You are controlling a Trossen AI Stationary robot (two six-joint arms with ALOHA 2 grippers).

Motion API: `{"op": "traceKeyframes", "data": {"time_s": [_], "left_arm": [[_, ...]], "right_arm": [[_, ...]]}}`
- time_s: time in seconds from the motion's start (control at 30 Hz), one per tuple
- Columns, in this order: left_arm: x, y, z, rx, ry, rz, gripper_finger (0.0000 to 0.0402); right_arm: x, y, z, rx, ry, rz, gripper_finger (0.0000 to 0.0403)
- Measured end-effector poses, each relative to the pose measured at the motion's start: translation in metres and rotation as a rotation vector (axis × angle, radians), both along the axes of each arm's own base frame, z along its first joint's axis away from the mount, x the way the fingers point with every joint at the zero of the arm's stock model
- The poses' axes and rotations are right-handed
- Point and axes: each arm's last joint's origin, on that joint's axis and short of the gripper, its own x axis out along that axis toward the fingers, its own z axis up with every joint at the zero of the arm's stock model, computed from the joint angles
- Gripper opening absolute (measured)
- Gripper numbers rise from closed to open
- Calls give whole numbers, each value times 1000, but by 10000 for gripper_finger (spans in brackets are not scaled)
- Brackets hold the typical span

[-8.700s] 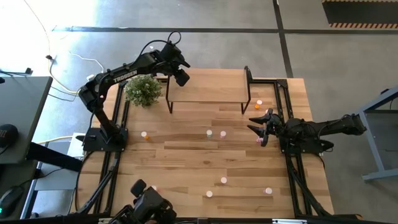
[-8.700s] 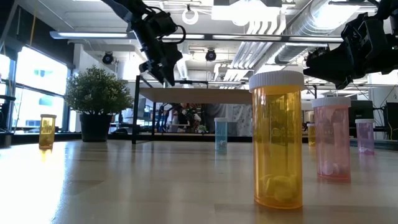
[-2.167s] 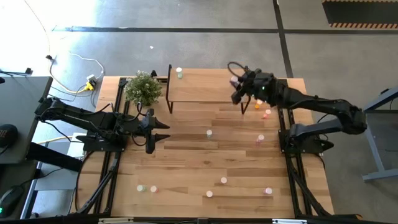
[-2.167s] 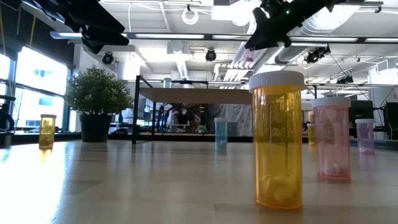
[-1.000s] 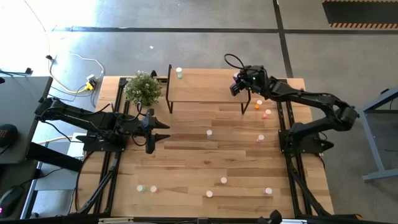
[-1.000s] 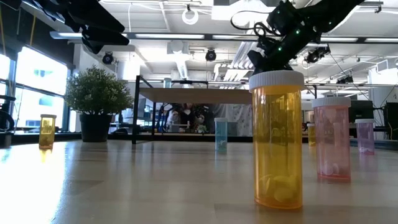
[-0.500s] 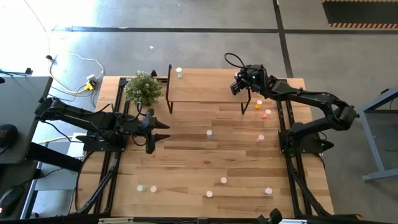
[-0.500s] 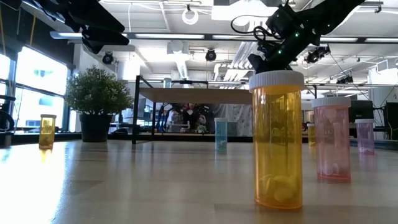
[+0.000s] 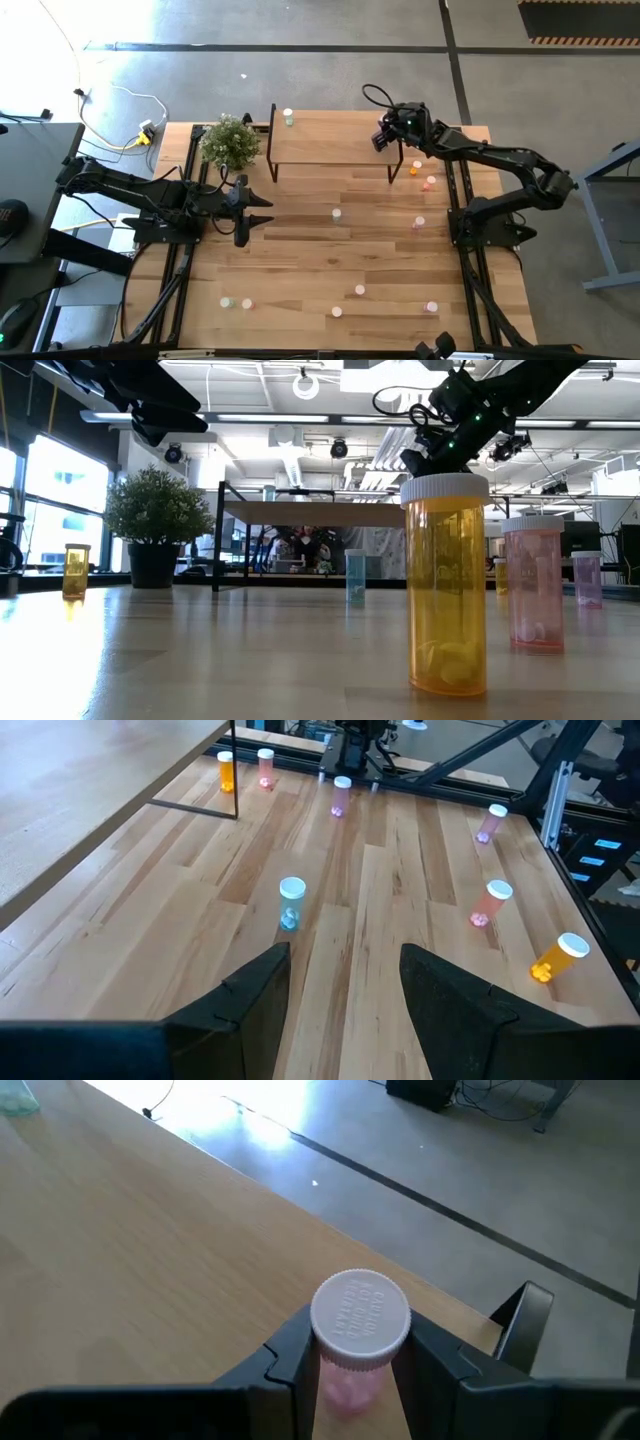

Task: Pick and place medicine bottles onto shelf by color
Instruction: Put the top left purple pill bottle on the shelf, then put the bottom left pink pill bottle on the shelf

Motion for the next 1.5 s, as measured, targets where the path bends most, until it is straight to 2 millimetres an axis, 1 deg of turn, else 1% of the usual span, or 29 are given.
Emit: {"op": "traceKeyframes", "data": {"time_s": [0.17,0.73,0.83,0.9,1.03,1.17,1.27,1.5], "left_arm": [[0,0,0,0,-1,0,182],[0,0,0,0,-2,0,182],[0,0,0,0,-2,0,182],[0,0,0,0,-2,0,182],[0,0,0,0,-2,0,182],[0,0,0,0,-2,0,182],[0,0,0,0,-2,0,182],[0,0,0,0,-2,0,182]], "right_arm": [[6,-5,-4,-19,-4,7,97],[5,-5,-6,8,-24,-48,98],[5,-4,-6,10,-23,-49,111],[4,-4,-10,26,-3,-50,127],[4,-4,-9,26,-13,-50,159],[3,-3,-5,23,-35,-54,179],[1,-1,0,12,-57,-54,185],[-4,2,15,-32,-114,-53,185]]}}
